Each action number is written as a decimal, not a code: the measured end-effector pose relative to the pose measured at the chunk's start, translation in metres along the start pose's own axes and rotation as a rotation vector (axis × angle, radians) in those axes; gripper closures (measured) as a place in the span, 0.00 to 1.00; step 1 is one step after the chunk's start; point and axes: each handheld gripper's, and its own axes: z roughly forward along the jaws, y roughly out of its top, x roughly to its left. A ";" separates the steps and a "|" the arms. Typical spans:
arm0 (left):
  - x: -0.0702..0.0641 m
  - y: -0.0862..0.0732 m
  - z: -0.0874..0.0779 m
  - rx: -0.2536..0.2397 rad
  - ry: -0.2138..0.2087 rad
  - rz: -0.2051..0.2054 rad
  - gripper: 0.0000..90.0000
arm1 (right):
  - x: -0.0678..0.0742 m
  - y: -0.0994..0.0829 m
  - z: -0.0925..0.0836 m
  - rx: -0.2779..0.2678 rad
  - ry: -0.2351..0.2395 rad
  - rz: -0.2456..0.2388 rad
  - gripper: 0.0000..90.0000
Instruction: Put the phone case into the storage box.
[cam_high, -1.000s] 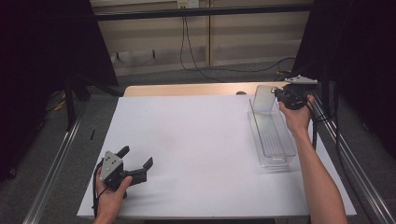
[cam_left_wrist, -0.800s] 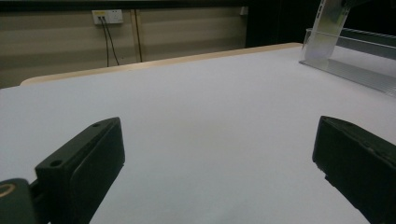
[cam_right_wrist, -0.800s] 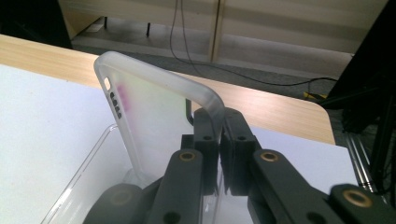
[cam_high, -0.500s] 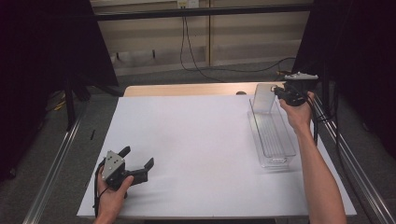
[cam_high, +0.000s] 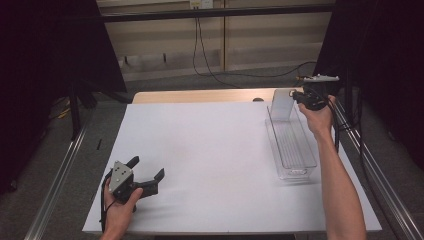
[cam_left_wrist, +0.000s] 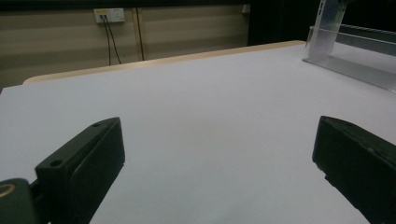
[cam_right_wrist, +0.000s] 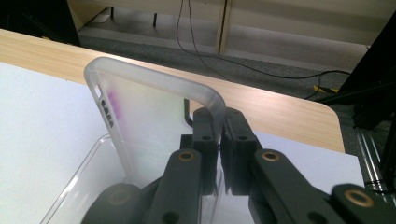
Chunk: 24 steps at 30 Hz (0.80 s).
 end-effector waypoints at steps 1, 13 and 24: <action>0.000 0.000 0.000 0.001 -0.001 0.001 0.03 | 0.000 0.001 0.001 0.001 0.001 0.001 0.95; 0.000 0.000 0.000 -0.001 -0.005 -0.001 0.03 | -0.002 0.001 0.004 -0.006 0.012 0.042 0.94; 0.001 0.000 -0.001 -0.006 -0.006 -0.003 0.03 | -0.004 -0.001 0.003 -0.001 0.023 0.055 0.90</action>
